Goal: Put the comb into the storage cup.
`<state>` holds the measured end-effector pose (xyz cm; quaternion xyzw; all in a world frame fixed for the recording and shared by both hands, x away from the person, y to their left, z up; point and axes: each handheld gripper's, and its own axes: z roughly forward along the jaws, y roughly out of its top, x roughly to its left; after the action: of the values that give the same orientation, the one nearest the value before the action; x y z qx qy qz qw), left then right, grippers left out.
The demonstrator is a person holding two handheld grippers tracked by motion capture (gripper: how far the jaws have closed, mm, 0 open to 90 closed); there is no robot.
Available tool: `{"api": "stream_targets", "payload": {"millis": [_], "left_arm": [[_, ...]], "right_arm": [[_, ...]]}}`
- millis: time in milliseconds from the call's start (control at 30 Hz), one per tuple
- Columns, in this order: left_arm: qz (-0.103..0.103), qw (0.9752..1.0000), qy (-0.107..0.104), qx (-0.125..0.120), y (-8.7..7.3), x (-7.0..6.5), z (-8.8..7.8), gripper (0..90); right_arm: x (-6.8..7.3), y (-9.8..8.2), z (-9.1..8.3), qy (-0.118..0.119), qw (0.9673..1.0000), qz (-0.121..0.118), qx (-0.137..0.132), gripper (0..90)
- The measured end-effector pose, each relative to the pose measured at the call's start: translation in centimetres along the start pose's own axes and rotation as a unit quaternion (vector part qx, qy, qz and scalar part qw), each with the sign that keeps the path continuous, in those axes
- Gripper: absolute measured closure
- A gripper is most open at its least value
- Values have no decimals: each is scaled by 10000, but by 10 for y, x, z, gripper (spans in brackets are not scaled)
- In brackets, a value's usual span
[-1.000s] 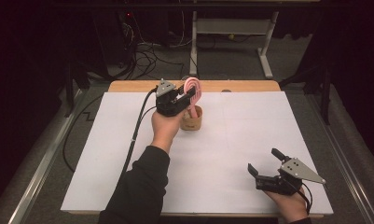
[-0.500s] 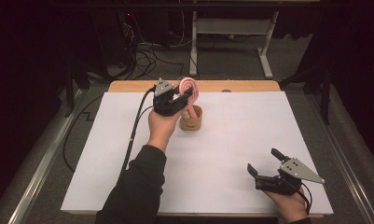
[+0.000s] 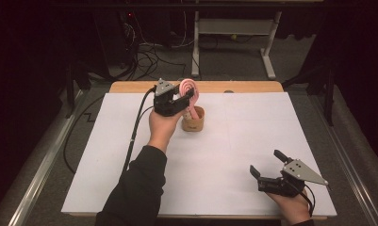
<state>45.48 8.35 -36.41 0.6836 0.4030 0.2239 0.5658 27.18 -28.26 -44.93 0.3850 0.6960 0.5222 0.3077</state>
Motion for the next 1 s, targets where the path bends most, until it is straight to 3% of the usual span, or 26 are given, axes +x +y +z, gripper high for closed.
{"api": "stream_targets", "payload": {"millis": [233, 433, 500, 567, 933, 1000], "left_arm": [[65, 10000, 43, -12, -1, 1, 2, 497], [204, 9998, 65, 48, -3, 0, 3, 419], [191, 9998, 59, 44, -3, 0, 4, 413], [136, 9998, 123, 59, -3, -1, 5, 336], [66, 9997, 225, 122, -4, 3, 7, 334], [15, 9996, 242, 126, -4, 4, 8, 293]], "right_arm": [[-1, 0, 0, -14, 10000, 29, 2, 1], [-1, 0, 0, -31, 10000, 26, 12, 2], [-1, 0, 0, -29, 10000, 23, 16, 1], [-1, 0, 0, -28, 10000, 25, 21, 1], [-1, 0, 0, -19, 10000, 22, 24, 1], [-1, -1, 0, -19, 10000, 24, 17, 2]]}}
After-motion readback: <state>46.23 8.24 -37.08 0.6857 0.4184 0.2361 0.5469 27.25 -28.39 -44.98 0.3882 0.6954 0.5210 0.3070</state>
